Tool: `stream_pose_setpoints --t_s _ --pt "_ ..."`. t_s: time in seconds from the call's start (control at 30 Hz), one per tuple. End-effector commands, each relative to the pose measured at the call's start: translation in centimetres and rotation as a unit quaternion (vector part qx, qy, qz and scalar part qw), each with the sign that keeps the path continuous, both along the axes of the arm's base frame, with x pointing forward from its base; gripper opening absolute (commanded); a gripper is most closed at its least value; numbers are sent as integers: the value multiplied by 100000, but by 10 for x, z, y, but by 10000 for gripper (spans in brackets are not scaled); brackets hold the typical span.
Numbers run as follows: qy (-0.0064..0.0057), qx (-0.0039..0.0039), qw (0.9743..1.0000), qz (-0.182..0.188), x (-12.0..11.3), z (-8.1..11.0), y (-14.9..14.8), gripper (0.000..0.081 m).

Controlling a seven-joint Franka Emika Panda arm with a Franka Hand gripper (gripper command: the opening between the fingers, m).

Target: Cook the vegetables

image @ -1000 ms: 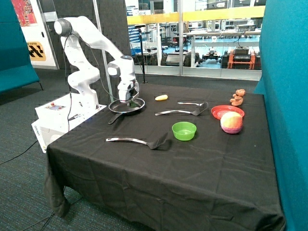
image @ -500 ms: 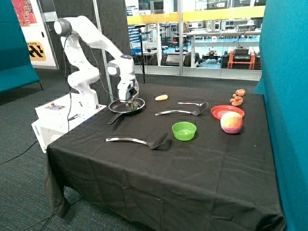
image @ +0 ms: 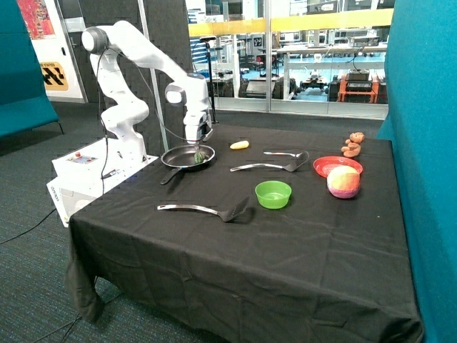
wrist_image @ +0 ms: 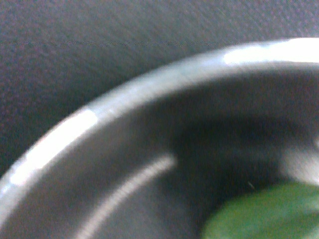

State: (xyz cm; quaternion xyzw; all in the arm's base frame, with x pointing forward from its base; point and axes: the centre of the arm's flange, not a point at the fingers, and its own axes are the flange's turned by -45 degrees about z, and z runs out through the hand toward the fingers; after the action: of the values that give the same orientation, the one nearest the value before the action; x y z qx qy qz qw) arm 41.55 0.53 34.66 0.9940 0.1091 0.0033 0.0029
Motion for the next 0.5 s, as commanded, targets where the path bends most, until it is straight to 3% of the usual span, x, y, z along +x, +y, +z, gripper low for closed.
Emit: stream_pose_setpoints --t_s 0.0,0.47 --pt "368 231 99865 5169 29 12 39 694" --pt "378 214 99522 9754 46 17 90 692"
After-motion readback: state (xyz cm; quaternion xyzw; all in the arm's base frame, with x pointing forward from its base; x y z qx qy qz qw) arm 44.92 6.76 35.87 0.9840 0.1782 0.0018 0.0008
